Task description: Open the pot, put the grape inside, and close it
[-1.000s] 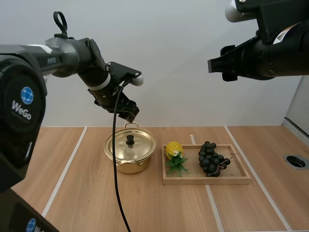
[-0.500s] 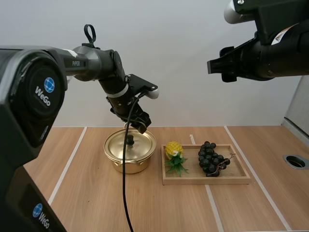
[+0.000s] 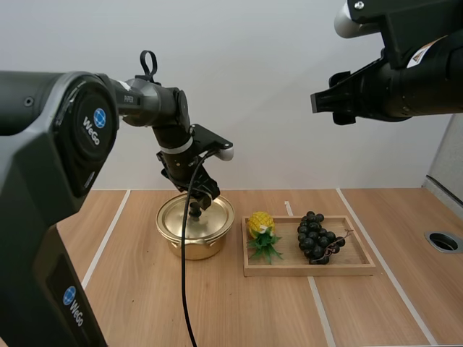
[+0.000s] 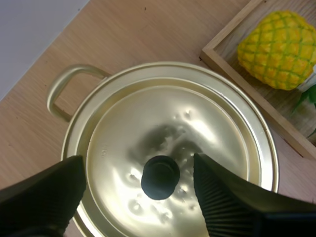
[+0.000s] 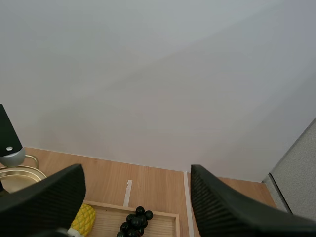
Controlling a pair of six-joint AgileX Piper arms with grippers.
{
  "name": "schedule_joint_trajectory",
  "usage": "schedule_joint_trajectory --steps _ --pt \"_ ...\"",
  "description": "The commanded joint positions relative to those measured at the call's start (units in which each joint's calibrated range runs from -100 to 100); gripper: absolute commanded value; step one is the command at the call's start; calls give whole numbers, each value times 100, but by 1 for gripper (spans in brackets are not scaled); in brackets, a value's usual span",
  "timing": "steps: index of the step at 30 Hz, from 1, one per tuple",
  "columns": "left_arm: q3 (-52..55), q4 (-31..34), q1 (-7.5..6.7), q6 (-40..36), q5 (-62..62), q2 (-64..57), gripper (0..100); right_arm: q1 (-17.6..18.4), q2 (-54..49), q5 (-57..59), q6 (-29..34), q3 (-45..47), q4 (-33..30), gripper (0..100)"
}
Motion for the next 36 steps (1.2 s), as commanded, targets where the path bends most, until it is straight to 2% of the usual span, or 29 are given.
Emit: schedule_joint_trajectory --steps 1,18,26,27,28,30,31,36 --pt "-49 -16 -19 -58 47 110 100 -14 -15 -37 -37 -69 0 100" --pt "-49 -29 -19 -58 137 355 100 -14 -15 -37 -37 -69 51 100" --pt "-49 -29 -19 -81 699 355 100 -14 -15 -37 -37 -69 62 100" --pt "-49 -29 -19 -94 737 355 91 -14 -15 -37 -37 -69 62 100" --pt "-49 -29 -19 -103 780 355 70 -14 -15 -37 -37 -69 77 100" --pt "-49 -29 -19 -125 780 355 20 -14 -15 -37 -37 -69 113 100" --pt "-49 -29 -19 -125 780 343 0 -14 -15 -37 -37 -69 136 100" --pt "-49 -67 -19 -144 687 343 0 -14 -15 -37 -37 -69 176 100"
